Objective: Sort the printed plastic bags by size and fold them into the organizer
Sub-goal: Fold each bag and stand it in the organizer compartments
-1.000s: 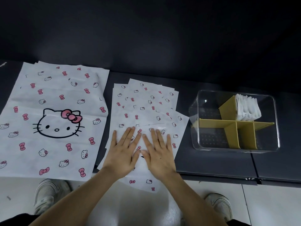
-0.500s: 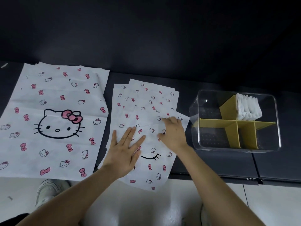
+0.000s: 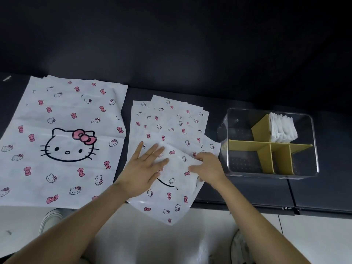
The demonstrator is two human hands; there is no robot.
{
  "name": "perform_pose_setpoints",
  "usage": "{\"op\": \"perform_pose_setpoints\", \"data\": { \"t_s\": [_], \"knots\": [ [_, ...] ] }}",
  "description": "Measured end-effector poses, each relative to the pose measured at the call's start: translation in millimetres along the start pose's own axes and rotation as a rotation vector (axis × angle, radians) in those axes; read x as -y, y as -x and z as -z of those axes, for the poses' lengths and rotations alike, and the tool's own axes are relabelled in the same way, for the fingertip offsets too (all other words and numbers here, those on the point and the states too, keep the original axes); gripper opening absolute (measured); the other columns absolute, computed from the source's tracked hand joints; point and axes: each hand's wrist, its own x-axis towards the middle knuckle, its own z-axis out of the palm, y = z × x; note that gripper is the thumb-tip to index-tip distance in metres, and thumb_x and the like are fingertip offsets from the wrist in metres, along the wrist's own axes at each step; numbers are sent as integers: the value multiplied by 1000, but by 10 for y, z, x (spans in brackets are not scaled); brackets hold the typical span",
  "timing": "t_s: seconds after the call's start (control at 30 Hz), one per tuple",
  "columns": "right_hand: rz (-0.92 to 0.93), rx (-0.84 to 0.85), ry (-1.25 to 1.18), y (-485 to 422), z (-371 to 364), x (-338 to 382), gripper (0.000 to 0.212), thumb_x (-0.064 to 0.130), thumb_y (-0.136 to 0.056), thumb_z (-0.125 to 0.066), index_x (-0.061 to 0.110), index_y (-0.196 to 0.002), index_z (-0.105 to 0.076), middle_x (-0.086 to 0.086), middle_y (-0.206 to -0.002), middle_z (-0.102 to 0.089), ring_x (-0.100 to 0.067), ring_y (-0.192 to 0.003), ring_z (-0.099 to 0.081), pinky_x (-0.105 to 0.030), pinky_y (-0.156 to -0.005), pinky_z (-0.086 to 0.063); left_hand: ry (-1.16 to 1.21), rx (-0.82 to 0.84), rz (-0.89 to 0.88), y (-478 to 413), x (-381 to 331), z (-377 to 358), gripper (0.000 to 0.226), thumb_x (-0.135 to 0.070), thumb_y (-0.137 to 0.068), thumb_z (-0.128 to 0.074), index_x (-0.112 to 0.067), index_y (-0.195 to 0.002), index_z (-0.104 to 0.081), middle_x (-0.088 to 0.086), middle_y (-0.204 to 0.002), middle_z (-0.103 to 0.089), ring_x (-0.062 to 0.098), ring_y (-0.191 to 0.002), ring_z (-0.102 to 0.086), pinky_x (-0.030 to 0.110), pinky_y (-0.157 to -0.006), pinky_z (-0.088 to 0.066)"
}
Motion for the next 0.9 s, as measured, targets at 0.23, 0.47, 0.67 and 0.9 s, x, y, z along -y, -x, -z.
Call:
{"op": "perform_pose_setpoints", "data": {
  "t_s": [0.23,0.47,0.67,0.9],
  "knots": [
    [-532,15,-927,401,-299,-114,13,-8,-79,-68,2,-85,-62,-12,-82,-67,-20,-63,-62,-20,-42,-49,379,-173,174,257,-422,-29,36,-21,-79,-47,-19,-113,-60,3,-113,-65,19,-107,-53,33,-94,-50],
    [-607,87,-1130,549,-422,-134,5,-7,-83,-64,-2,-84,-65,-11,-70,-70,-19,-54,-67,-21,-44,-52,378,-209,130,229,-405,-43,40,-24,-97,-39,-10,-87,-75,4,-97,-71,19,-100,-57,24,-112,-25],
    [263,-312,65,602,-302,-296,69,70,-70,-57,18,-115,-62,13,-108,-62,-4,-100,-55,-19,-82,-41,567,-121,315,253,-402,-65,34,-18,-83,-45,-6,-93,-75,1,-99,-73,8,-104,-56,8,-109,-20],
    [262,207,50,393,-189,-285,65,23,-76,-77,35,-132,-47,12,-116,-57,-8,-106,-55,-23,-95,-45,764,-118,507,218,-412,-31,78,-69,-88,-31,-2,-75,-69,1,-82,-72,-4,-96,-51,1,-82,-35]
  ]
}}
